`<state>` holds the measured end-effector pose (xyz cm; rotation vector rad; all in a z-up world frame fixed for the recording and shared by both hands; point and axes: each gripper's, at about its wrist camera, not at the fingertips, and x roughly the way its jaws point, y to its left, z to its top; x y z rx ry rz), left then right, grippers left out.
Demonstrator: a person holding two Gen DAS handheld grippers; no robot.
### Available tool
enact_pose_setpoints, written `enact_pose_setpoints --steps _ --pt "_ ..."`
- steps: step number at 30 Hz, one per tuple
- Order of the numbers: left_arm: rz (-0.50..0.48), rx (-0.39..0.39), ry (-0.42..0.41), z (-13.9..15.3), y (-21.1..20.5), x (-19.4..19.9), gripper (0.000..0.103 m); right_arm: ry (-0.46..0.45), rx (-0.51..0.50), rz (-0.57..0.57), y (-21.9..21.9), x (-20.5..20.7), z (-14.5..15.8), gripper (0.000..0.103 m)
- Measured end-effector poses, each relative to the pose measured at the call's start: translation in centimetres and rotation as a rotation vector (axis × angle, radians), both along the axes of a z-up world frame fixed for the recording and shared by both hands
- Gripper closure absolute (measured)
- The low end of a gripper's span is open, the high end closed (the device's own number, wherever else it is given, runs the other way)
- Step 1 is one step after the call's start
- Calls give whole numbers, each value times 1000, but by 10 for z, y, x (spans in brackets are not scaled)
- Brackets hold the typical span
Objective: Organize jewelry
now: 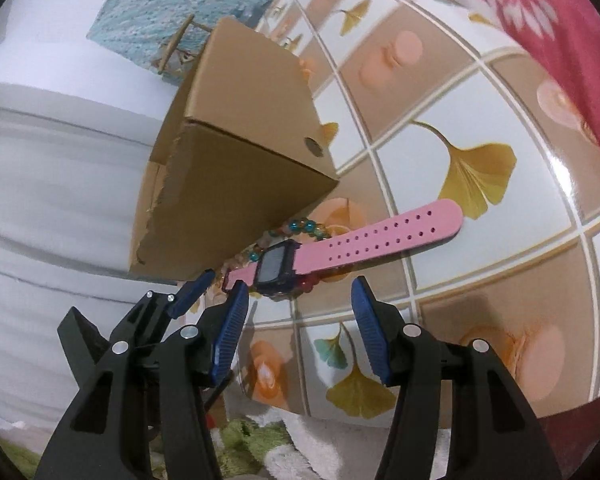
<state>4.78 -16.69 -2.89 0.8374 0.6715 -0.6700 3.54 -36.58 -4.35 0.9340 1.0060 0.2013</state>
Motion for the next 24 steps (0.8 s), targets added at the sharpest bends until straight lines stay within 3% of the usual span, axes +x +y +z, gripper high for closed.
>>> enact_pose_setpoints --steps 7,14,20,24 --pt "-28 61 8 -9 -8 8 76 25 30 -1 -3 1 -11 50" --pt "-65 103 -29 -14 -6 2 86 33 54 -17 -6 -5 -15 50" --pt "-78 91 -49 -6 -5 -7 99 24 87 -32 -10 -9 -16 50" --pt "-86 45 -30 10 -2 -13 100 11 158 -57 -14 -15 -19 50"
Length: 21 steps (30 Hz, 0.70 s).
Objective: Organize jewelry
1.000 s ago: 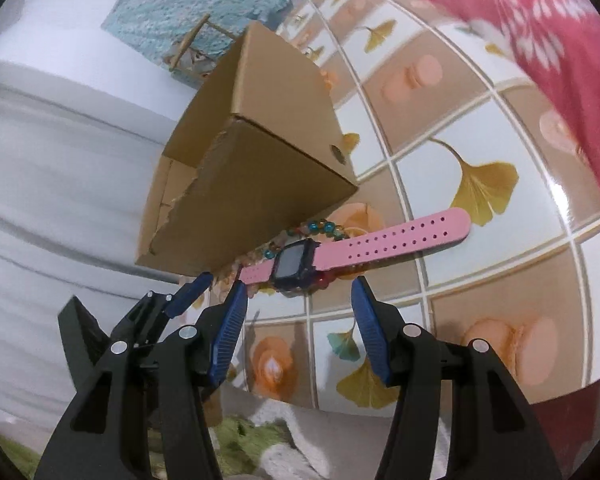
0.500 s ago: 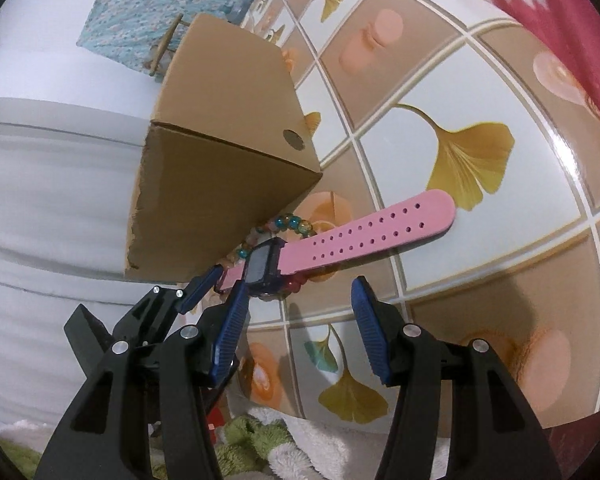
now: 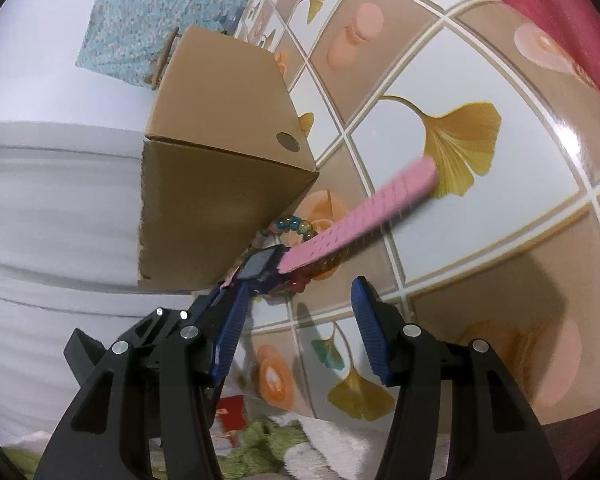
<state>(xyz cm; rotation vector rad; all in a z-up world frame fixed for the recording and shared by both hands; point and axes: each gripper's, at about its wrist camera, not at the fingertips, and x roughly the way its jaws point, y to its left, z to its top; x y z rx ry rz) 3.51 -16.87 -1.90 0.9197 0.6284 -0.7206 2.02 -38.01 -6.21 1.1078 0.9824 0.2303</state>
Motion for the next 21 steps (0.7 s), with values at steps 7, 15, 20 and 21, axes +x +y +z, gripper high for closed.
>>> enact_pose_setpoints --steps 7,15,20,21 --pt "0 -94 66 24 1 -7 100 -30 275 -87 -4 -7 -23 50" --pt "-23 -133 79 38 0 -22 100 12 390 -138 -1 -5 -42 62" --pt "-41 -151 97 44 1 -37 100 38 410 -136 6 -5 -46 66" --pt "-43 -153 98 44 0 -39 101 42 402 -136 8 -6 -45 67"
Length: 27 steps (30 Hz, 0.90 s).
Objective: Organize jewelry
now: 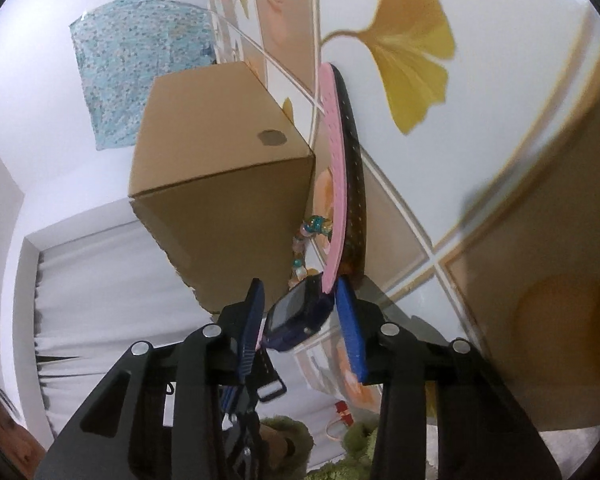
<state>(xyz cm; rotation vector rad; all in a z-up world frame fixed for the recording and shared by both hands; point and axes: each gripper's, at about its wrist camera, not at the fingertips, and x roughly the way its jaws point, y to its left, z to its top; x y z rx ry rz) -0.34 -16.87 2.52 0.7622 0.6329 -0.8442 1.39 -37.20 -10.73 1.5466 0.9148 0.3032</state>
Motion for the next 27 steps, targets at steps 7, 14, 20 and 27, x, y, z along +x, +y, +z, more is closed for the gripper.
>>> enact_pose_setpoints --steps 7,14,20,27 --pt "7 4 19 -9 6 -14 101 19 -32 -22 1 -10 -4 87" --pt "12 -18 5 -9 11 -22 101 -23 -97 -42 2 -25 9 88" --pt "11 -63 -64 7 16 -36 101 -129 -190 -69 -1 -38 55 89" --pt "10 -116 -209 38 20 -46 100 -297 -363 -88 1 -55 131 96"
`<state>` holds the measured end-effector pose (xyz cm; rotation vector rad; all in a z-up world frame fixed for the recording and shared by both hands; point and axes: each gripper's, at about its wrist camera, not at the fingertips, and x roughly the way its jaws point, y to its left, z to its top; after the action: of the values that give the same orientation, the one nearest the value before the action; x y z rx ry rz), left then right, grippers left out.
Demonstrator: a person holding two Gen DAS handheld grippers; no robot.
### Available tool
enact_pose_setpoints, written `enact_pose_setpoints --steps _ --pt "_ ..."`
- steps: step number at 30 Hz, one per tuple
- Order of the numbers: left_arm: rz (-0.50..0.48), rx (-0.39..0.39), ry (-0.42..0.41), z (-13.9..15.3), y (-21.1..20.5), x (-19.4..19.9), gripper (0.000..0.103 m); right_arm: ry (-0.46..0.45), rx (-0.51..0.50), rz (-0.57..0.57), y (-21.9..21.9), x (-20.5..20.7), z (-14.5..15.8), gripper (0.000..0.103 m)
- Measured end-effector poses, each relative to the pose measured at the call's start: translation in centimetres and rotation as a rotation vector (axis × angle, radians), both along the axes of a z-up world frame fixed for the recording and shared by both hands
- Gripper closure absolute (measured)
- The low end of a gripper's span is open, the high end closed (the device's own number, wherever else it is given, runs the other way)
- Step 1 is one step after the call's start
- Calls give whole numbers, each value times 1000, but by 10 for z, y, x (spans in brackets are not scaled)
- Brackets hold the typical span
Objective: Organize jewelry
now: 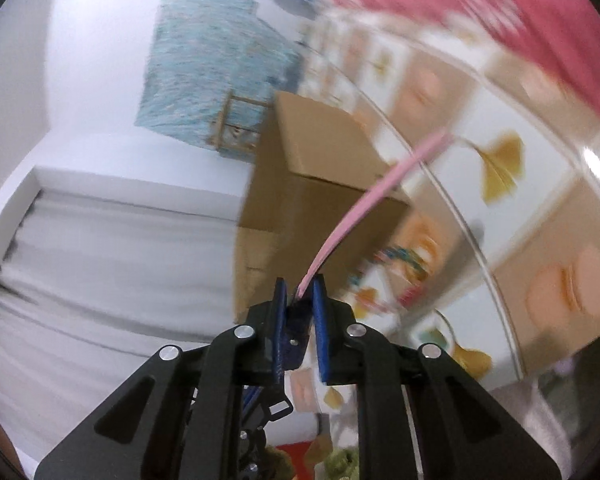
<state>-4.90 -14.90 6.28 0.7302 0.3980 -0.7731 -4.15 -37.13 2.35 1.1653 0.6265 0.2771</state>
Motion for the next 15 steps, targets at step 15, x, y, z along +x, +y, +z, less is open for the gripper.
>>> enact_pose_setpoints --steps 15 --pt "241 -30 -206 70 36 116 100 -205 -144 286 50 166 113 97"
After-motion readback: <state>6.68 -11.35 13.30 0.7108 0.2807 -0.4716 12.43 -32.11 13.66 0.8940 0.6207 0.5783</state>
